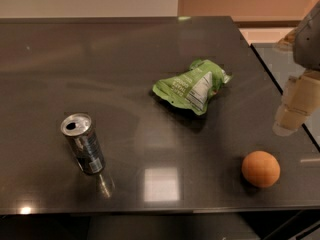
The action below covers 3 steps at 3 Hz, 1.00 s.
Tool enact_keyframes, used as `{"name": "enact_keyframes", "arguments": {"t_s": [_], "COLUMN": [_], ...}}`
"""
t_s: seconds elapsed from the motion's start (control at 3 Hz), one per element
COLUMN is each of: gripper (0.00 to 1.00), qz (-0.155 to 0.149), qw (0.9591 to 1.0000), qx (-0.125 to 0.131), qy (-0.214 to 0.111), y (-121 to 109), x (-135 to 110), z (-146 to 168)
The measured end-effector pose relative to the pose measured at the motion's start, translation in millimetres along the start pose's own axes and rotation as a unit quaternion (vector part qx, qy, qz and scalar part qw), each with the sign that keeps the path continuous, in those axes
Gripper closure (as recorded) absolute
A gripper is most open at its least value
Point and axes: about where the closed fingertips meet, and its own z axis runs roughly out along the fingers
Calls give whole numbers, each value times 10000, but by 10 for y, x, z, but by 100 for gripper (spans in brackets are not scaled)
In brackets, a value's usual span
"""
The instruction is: Move green rice chip bag near redbull can
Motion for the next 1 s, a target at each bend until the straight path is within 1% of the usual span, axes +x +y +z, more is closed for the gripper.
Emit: {"name": "enact_keyframes", "arguments": {"t_s": [0.33, 0.67, 1.0], "gripper": [0, 0, 0], "qz": [-14, -164, -326], "qw": [10000, 9998, 9992], "qx": [14, 14, -30], "qy": [-13, -99, -226], "y": [-14, -138, -315], "x": [-7, -72, -188], "z": [-5, 68, 225]}}
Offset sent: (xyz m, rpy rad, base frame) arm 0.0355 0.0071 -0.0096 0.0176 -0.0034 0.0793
